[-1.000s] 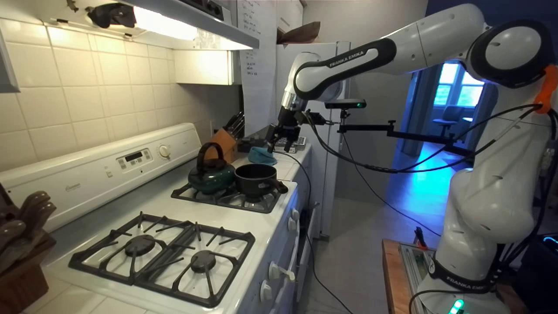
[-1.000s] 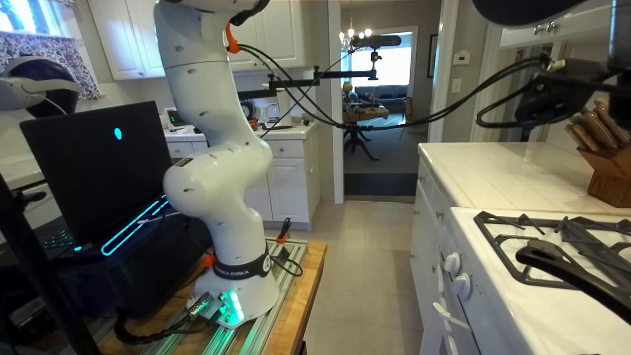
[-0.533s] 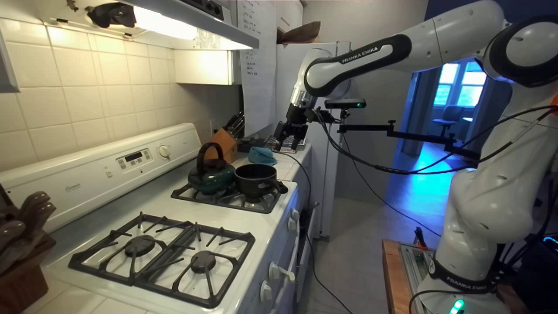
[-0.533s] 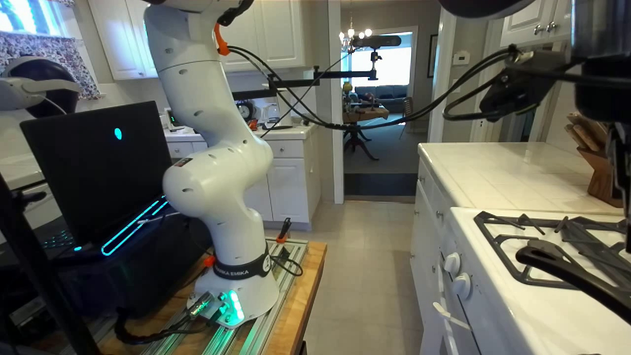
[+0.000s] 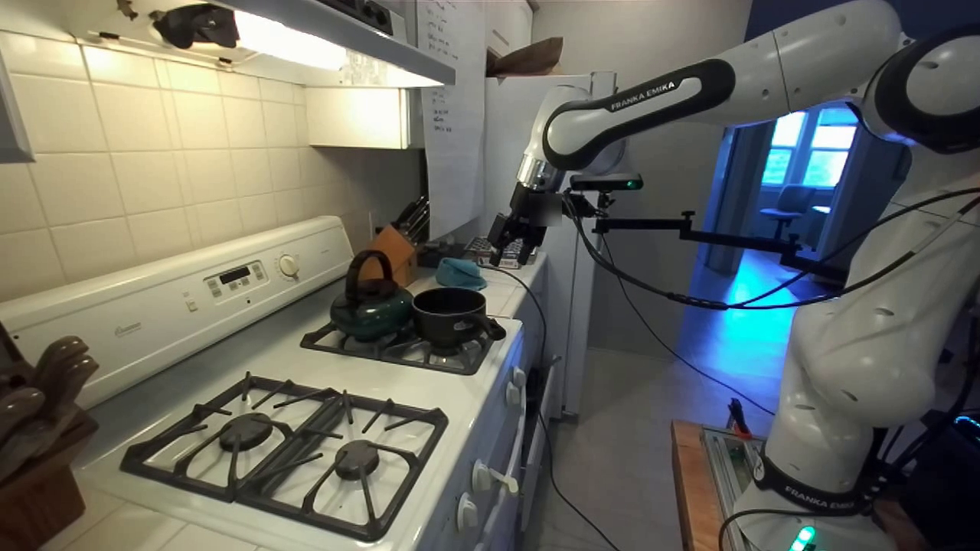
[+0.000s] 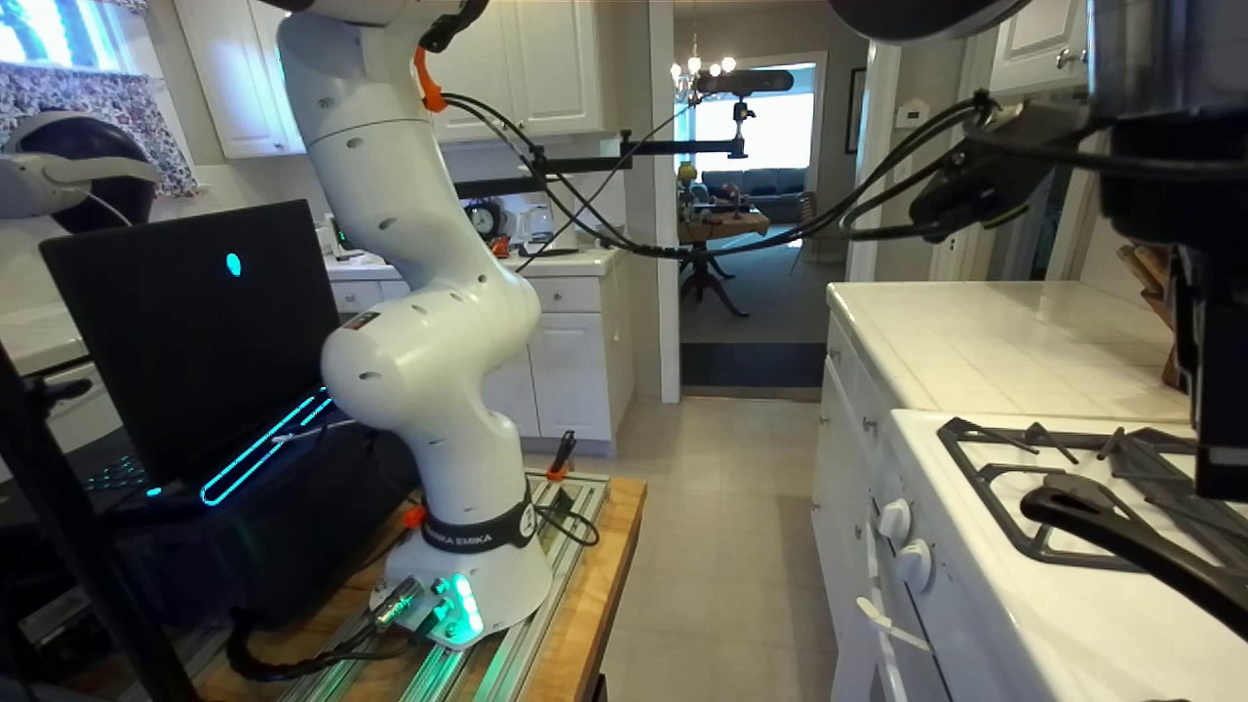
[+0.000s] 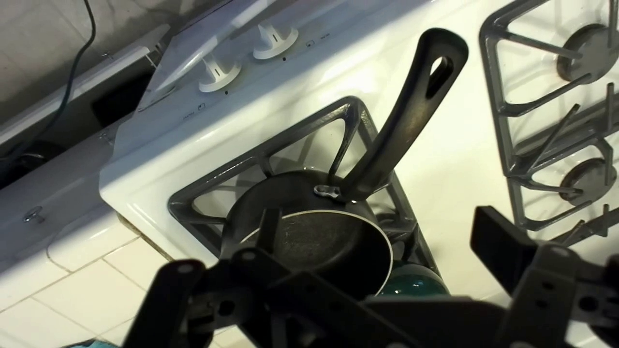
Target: Put the pot on the stove
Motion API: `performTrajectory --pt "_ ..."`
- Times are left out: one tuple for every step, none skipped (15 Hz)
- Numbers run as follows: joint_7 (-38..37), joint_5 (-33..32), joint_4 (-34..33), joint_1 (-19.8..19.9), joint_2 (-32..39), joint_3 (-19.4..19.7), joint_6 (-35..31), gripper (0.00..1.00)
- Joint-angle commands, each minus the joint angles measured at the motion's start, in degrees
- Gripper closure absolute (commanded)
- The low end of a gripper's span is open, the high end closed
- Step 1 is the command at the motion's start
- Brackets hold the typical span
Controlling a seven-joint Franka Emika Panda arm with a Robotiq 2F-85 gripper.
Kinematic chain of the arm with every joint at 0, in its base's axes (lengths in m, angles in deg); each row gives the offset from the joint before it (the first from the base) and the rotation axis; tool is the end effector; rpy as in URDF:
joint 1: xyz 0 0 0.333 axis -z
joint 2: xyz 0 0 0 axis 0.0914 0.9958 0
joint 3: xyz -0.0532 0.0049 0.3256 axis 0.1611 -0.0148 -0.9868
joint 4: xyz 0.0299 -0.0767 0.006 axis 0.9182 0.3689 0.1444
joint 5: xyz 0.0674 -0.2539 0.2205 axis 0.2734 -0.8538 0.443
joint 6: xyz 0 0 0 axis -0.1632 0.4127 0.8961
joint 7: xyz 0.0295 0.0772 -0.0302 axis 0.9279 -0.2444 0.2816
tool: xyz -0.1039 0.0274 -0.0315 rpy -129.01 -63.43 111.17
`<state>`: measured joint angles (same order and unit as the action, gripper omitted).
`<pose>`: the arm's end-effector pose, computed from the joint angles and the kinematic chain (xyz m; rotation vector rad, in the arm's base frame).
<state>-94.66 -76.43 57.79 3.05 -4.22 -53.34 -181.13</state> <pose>0.4343 -0.1446 0.5391 -2.9348 0.6802 -0.4150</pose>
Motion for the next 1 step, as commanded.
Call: performTrajectory --pt "0.1 0.1 0.1 0.3 -0.1 -0.3 0.1 0.00"
